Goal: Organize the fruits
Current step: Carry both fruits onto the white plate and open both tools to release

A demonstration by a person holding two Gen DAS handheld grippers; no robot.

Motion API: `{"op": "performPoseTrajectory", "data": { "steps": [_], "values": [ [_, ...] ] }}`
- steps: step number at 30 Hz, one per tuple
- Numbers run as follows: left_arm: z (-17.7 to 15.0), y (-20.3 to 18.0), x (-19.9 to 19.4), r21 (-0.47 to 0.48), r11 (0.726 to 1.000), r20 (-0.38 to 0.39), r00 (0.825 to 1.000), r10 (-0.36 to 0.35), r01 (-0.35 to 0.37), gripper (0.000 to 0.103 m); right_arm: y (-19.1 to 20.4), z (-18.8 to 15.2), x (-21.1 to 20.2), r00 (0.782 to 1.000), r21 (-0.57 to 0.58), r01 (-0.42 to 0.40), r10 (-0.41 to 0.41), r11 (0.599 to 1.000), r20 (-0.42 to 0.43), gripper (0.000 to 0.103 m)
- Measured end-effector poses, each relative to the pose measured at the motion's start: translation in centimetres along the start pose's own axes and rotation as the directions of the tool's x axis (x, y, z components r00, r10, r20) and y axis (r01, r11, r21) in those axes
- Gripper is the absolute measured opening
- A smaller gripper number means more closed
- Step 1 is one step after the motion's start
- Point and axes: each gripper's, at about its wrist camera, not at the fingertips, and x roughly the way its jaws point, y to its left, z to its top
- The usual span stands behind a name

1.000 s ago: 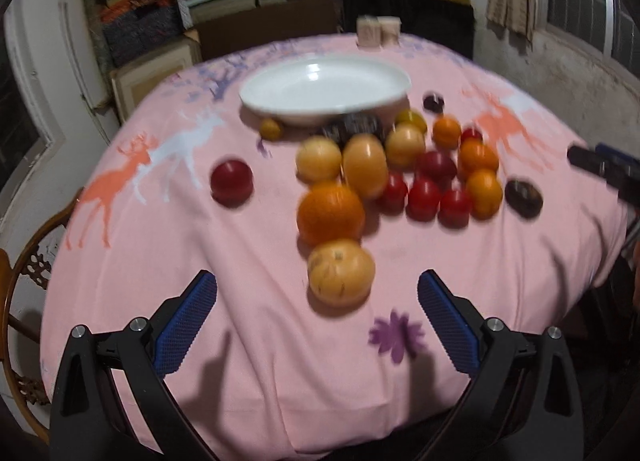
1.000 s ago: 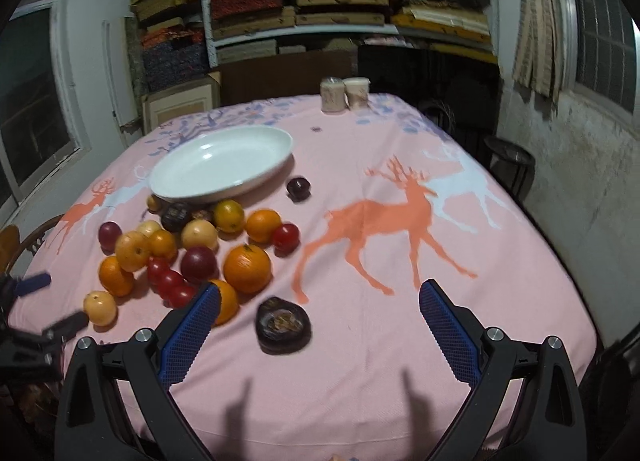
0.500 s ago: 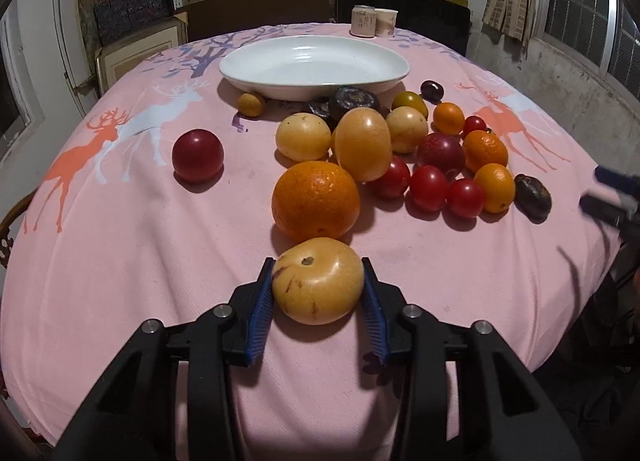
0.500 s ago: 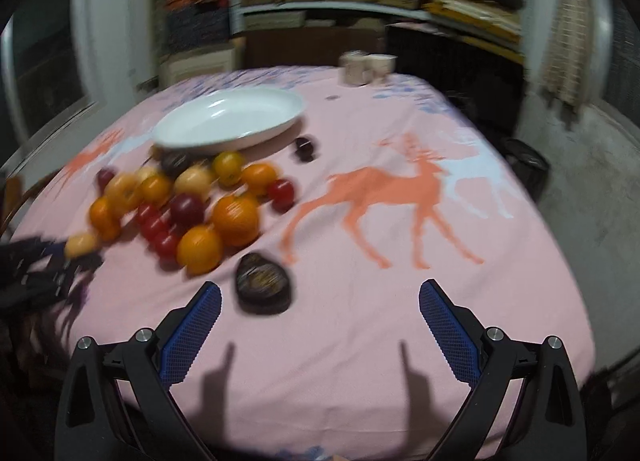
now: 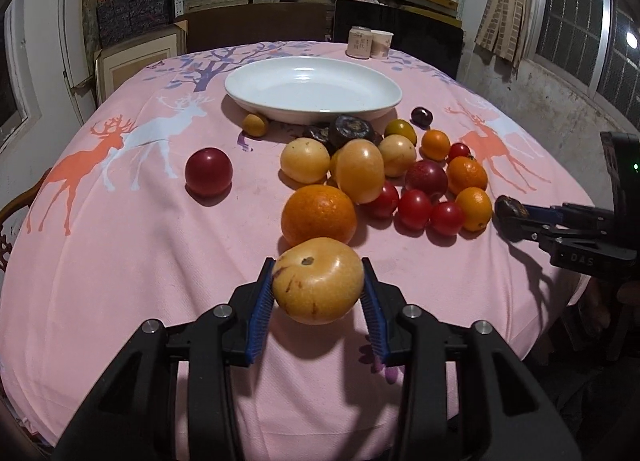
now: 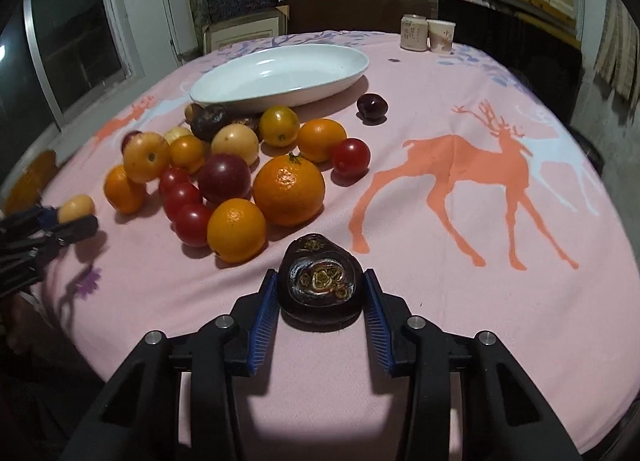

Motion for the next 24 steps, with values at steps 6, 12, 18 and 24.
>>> {"op": "performPoseTrajectory", "data": {
  "steps": [6, 12, 18, 24],
  "values": [
    [3.7, 1.3, -0.5, -0.005, 1.000, 0.031, 0.999, -0.021, 0.021, 0.040, -0.5, 4.0, -2.2, 0.997, -0.024, -0.009, 0.011, 1.000, 0.075, 0.043],
    [11.9, 1.9, 2.7, 0.042, 0.998, 0.028, 0.998, -0.048, 0.046, 0.040, 0.3, 13.6, 0.5, 0.996, -0.094, -0.015, 0.023, 0.995, 0.091, 0.043],
    [21.0, 2.8, 13.0, 0.071, 0.997, -0.085, 0.996, -0.031, 0.037, 0.040, 0.7, 23.6, 9.3, 1.000, -0.082, -0.018, 0.018, 0.997, 0.006, 0.043],
    [25.6, 4.6, 21.8, 0.039, 0.999, -0.201, 0.979, -0.014, 0.022, 0.040, 0.9, 28.5, 18.0, 0.994, -0.022, -0.075, 0.073, 0.997, -0.085, 0.043]
  ]
}}
